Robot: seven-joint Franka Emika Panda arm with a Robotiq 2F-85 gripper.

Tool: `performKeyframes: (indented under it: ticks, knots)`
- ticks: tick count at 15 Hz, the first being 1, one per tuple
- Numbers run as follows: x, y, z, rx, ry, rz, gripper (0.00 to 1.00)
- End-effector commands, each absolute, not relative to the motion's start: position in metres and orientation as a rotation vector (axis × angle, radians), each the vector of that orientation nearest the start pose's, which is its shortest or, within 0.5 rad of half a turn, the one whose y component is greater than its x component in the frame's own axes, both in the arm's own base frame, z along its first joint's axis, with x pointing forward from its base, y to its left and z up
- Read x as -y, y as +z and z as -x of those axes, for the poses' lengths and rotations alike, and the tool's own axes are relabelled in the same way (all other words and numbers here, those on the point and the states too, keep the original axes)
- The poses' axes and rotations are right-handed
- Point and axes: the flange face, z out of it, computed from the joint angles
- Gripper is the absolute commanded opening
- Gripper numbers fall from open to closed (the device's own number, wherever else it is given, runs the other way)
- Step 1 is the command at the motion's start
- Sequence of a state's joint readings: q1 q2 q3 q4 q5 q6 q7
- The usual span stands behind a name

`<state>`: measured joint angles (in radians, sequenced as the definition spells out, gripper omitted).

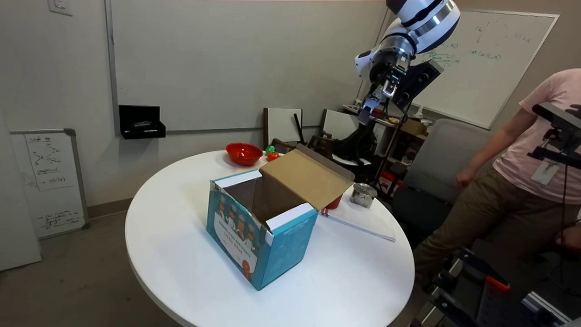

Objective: Close the top part of the blue box.

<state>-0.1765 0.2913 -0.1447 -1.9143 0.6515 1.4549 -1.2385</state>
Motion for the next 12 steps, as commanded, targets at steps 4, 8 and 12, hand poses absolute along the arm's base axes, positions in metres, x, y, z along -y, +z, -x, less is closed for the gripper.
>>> performKeyframes:
  ticks: [4, 8, 12]
  knots:
    - [0.100, 0.296, -0.534, 0.788, 0.141, 1.845, 1.00]
    - [0.105, 0.290, -0.527, 0.764, 0.152, 1.878, 1.00]
    - [0.124, 0.291, -0.549, 0.645, 0.032, 2.043, 1.00]
